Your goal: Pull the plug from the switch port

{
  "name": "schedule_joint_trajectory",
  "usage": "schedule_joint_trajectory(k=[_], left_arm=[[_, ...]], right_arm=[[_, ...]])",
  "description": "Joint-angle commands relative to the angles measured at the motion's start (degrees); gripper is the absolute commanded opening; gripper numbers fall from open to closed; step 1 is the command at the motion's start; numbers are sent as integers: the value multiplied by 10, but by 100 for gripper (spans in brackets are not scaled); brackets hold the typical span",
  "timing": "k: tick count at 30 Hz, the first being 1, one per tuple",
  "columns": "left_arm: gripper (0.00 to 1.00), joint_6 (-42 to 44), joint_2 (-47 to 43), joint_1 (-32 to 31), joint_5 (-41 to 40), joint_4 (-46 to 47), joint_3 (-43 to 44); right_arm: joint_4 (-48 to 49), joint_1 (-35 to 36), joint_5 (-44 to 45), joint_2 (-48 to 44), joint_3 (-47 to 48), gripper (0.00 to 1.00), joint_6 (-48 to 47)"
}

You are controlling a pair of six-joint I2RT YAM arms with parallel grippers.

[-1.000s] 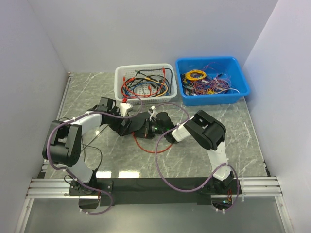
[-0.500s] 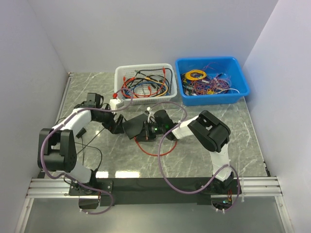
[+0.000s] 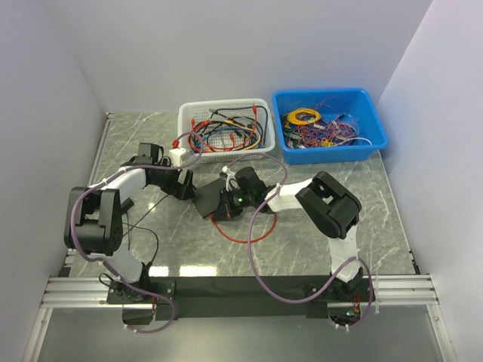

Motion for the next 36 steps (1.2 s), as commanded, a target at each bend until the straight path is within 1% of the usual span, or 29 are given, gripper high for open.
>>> schedule_joint_trajectory(k=[1,4,6,7,8,10,11,12,14,15,16,17,18,19,20,22,26,28,31,36], left_arm=[[99,-19,9,-23,19,36,-2],[99,-17,16,-38,14,43,-9],[98,-16,21,-41,5,44,-12],[97,-16,30,-42,2,43,-13],[95,-17,34,-41,-9,43,-13],[92,-18,46,-41,-18,43,-17],[89,-21,50,-42,-24,44,-19],[87,-23,54,-42,-28,44,-18],[82,-30,65,-42,-34,39,-15],[81,-31,68,-41,-37,38,-14],[80,-31,72,-42,-36,35,-13],[79,-35,72,-42,-37,34,-14],[79,-36,72,-42,-38,34,-15],[79,-37,74,-42,-38,34,-16],[79,-38,75,-42,-38,33,-16],[79,-41,84,-44,-39,32,-16],[78,-49,96,-49,-48,32,-15],[77,-51,97,-49,-46,32,-15],[77,-53,94,-49,-44,34,-15],[77,-57,95,-49,-37,40,-17]], right_arm=[[-165,4,78,21,-25,0,-55],[-154,6,74,16,-25,0,-42],[-149,6,70,12,-24,0,-30],[-142,6,69,10,-25,3,-25],[-137,5,69,3,-26,12,-20],[-115,5,64,-3,-35,22,0],[-101,5,61,-10,-40,29,10],[-85,4,50,-11,-56,32,37],[-19,3,41,-12,-77,38,75],[5,3,38,-11,-99,39,115],[57,4,37,-10,-112,40,137],[86,3,39,-9,-126,41,161],[116,2,40,-9,-151,42,208],[178,0,41,-6,-162,42,233],[203,3,45,-4,-172,43,279],[260,9,56,2,-189,43,318],[301,22,93,21,-191,44,389],[318,22,106,24,-195,45,405],[317,28,125,38,-185,44,423],[355,32,138,82,-172,44,464]])
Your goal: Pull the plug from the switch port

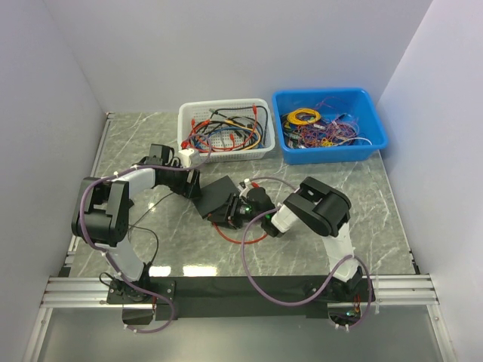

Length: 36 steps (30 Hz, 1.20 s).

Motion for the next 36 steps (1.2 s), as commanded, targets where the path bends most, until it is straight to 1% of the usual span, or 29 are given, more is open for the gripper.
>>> schedule_joint_trajectory(k=[1,4,15,17,19,22,28,30,34,36], left_arm=[[77,0,36,-4,-32,-31,-20],[76,2,41,-4,-23,-32,-18],[71,12,38,-3,-10,-34,-25],[70,13,39,-3,-10,-36,-25],[69,12,37,-3,-9,-34,-26],[68,14,38,-3,-5,-36,-25],[68,14,41,-3,-3,-38,-23],[68,15,41,-2,-3,-38,-22],[68,13,45,0,-1,-39,-20],[68,13,46,1,1,-40,-19]], right_arm=[[-10,8,65,50,-7,44,30],[16,8,82,66,-8,43,51],[25,-5,109,85,16,36,64],[37,-8,110,95,20,37,72],[52,-13,110,99,21,39,78],[58,-18,126,95,14,40,81],[60,-19,117,92,12,33,71],[67,-20,110,92,7,33,71],[49,-21,73,84,3,38,43],[42,-20,61,82,-2,40,34]])
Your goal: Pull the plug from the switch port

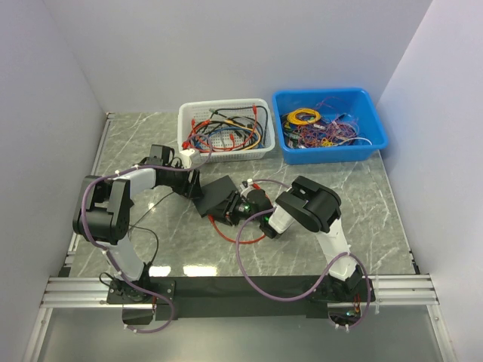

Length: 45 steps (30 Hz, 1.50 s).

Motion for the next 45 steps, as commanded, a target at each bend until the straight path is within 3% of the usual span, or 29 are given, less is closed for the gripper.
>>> schedule_joint_trajectory(k=[1,6,10,18,21,22,24,31,35,39,45], left_arm=[[68,13,33,0,-39,-53,-17],[68,13,32,0,-40,-51,-17],[68,13,32,0,-41,-51,-16],[69,13,33,1,-39,-54,-16],[69,14,34,1,-39,-54,-16],[72,18,34,1,-36,-55,-16],[83,30,36,0,-19,-72,-13],[99,91,-44,-3,0,-109,-14],[99,121,-109,-18,-50,-111,-35],[99,147,-174,-62,-149,-95,-70],[99,164,-232,-112,-224,-67,-113]], right_arm=[[-68,-17,4,15,-20,40,-60],[-105,-17,-11,5,-21,39,-90],[-120,-17,-17,7,-13,28,-108],[-125,-19,-25,22,6,24,-105],[-117,-20,-25,30,10,14,-91],[-121,-20,-26,34,17,6,-94],[-131,-20,-32,35,21,0,-95],[-167,-22,-41,18,30,0,-120],[-192,-21,-46,4,41,0,-138],[-218,-21,-58,-3,57,0,-157],[-201,-23,-71,-4,56,0,-156]])
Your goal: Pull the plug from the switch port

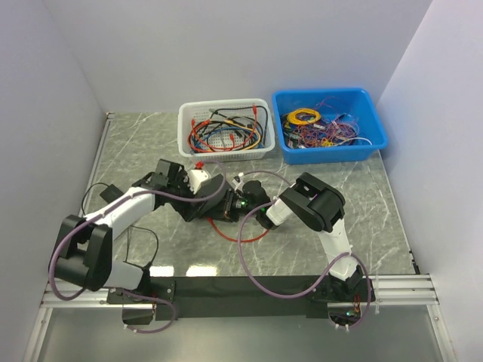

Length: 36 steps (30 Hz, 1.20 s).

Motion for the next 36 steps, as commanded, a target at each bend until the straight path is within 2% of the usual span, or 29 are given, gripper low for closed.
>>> schedule_joint_trajectory(k=[1,6,9,12,20,24,28,32,36], left_arm=[[99,27,-31,-26,-76,26,-21],[99,36,-14,-59,-89,49,-40],[99,29,-8,-69,-55,38,-35],[99,19,-3,-85,-55,53,-43],[98,-19,82,-89,-152,108,-32],[98,-38,90,-89,-125,90,-15],[99,-15,63,-89,-42,51,-14],[99,-22,45,-89,-56,50,-13],[99,-16,41,-88,-42,34,-11]], right_arm=[[-65,-5,17,12,-4,0,-27],[-54,-5,10,7,-11,0,-27],[-60,-4,3,6,-10,0,-32],[-66,-5,-4,10,-6,0,-36],[-96,-4,-27,1,-10,0,-61],[-103,-4,-48,7,-14,0,-70],[-84,-5,-52,17,-14,0,-59],[-64,-5,-62,13,-35,0,-50],[-103,-5,-41,-55,-104,0,-90]])
